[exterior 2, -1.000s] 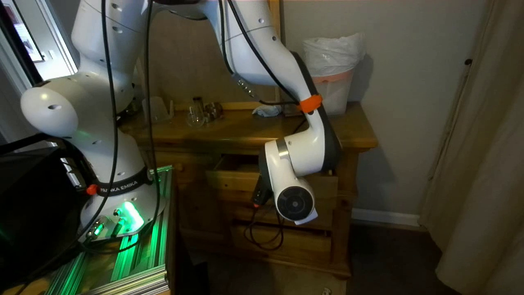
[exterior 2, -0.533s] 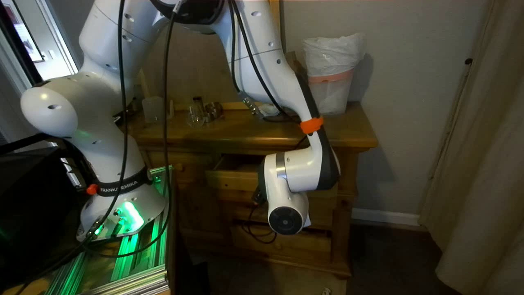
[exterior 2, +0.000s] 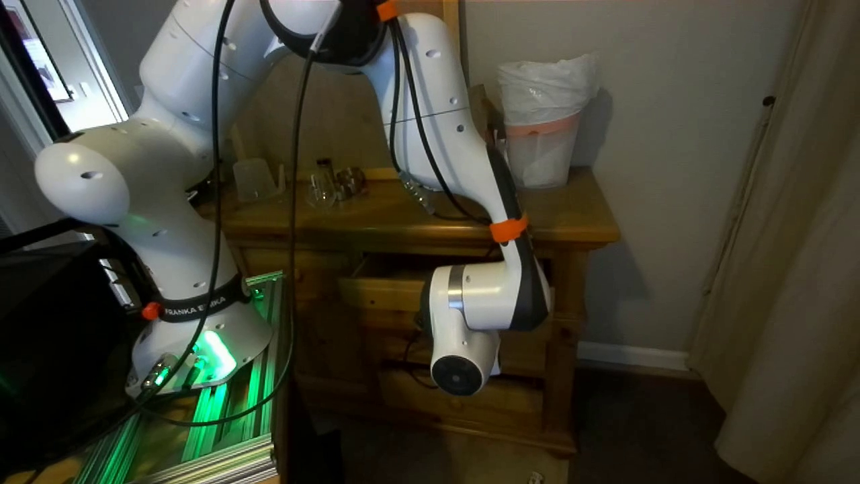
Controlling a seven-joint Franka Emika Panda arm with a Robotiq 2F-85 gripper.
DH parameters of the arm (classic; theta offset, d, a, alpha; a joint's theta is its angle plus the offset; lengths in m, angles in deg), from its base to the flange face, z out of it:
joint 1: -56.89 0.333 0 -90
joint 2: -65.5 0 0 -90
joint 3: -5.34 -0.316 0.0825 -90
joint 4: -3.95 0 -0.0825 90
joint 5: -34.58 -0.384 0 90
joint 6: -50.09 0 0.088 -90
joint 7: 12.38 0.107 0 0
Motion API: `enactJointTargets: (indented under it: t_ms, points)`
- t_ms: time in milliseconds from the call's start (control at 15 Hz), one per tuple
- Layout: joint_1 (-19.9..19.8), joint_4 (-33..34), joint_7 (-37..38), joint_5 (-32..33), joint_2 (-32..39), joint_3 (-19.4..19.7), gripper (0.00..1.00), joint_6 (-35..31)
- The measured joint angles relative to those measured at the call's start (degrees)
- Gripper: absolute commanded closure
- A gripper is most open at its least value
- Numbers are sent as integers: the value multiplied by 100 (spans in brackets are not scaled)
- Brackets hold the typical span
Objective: Put the hanger in the open drawer and close the drawer
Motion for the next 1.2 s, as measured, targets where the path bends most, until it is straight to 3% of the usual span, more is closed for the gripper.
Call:
enactJointTargets:
  t_ms: [600,1200]
  points:
    - [369,41,328,-454,248,-242,100,605]
    - [621,64,525,-508,398,-305,100,1140]
